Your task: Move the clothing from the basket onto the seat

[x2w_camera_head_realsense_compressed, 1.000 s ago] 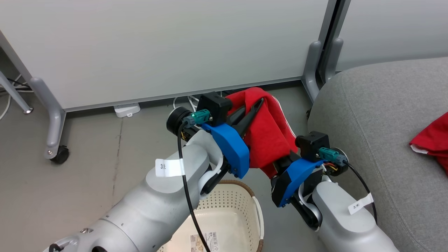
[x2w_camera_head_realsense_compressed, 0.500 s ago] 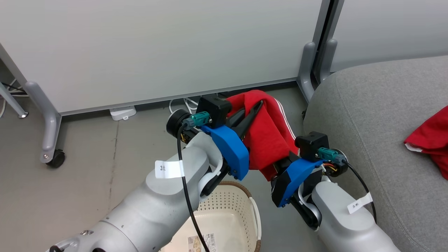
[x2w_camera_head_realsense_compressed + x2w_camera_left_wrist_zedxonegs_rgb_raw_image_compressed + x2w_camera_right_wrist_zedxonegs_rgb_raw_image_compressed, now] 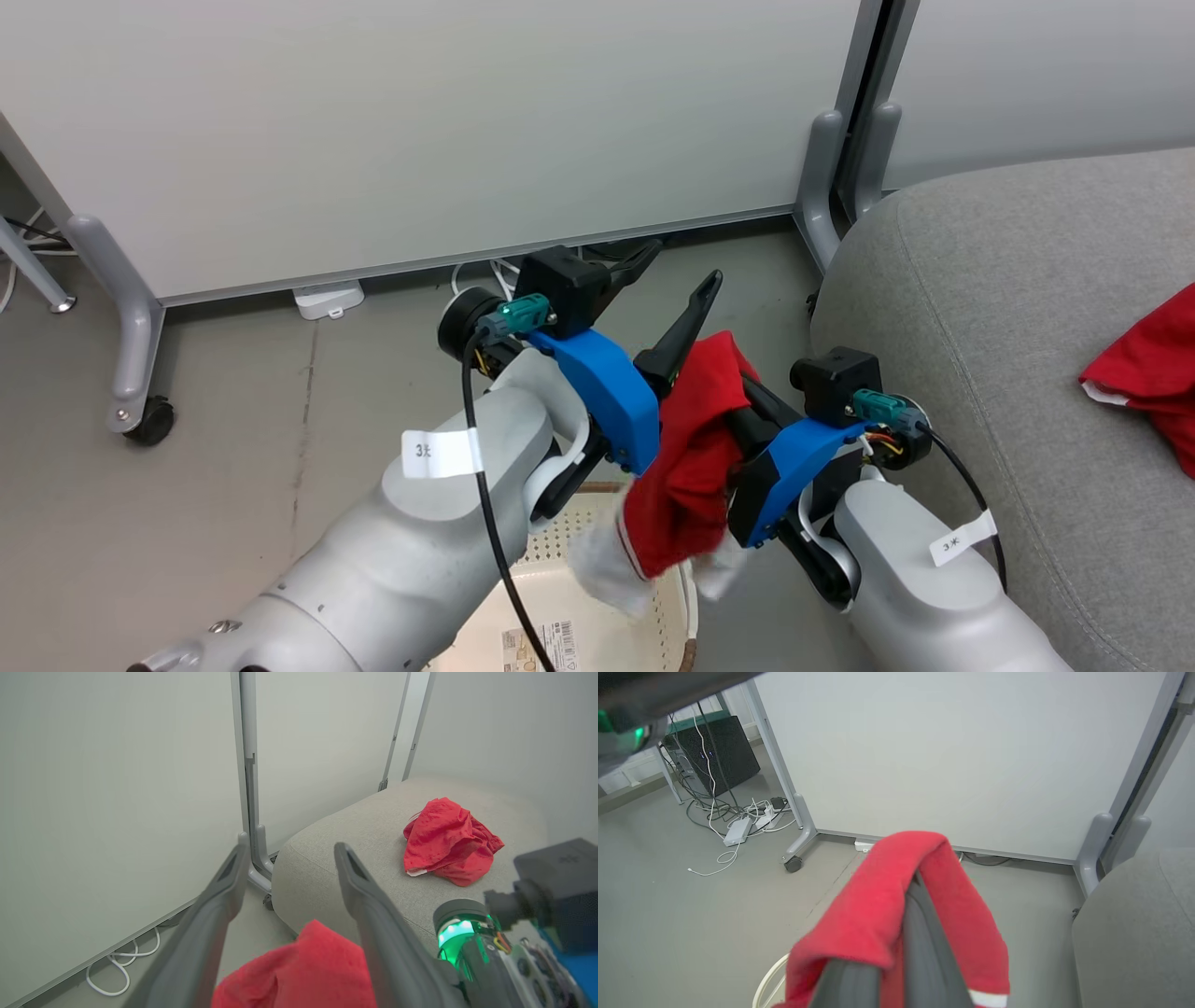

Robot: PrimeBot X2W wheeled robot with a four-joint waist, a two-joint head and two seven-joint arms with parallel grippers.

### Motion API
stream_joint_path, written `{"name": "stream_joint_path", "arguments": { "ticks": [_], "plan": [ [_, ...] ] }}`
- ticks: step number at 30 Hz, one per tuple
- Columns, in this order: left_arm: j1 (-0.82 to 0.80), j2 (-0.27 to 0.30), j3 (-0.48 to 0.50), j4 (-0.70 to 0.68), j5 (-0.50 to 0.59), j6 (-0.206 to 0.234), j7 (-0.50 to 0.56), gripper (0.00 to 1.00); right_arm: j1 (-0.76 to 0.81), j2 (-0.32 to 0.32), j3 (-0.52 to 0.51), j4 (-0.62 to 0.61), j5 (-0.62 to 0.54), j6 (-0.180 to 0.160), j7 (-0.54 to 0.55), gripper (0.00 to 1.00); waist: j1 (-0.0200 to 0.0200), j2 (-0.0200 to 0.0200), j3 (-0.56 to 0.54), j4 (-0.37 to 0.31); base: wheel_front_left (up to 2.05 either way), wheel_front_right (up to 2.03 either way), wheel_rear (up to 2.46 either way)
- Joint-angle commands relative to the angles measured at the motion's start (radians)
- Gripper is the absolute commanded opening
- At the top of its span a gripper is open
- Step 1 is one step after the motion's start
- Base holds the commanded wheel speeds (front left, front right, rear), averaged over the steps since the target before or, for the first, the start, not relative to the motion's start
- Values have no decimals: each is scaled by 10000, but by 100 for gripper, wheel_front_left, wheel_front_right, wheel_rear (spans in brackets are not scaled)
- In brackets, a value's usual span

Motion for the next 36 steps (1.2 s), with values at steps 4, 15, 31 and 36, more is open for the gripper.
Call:
{"name": "stream_joint_path", "arguments": {
  "ticks": [4, 15, 31, 36],
  "plan": [
    [690, 426, 908, -762, 819, 64, -38, 100, -185, 12, -216, -151, -90, 1, -73, 0, 0, -1, 51, 43, 0, 0, 0],
    [3750, 1425, 3645, -3830, 3485, 34, -39, 100, 77, -20, -962, -655, -548, 1, -70, 0, 0, -1, 201, 163, 0, 0, 0],
    [7261, 1084, 7027, -5133, 5697, -9, -38, 100, 479, -19, -1401, -949, -759, 1, -71, 0, 0, -1, 33, 182, 0, 0, 0],
    [7701, 998, 7348, -5193, 6026, -12, -38, 100, 522, -20, -1433, -958, -770, 1, -71, 0, 0, -1, -36, 144, 0, 0, 0]
  ]
}}
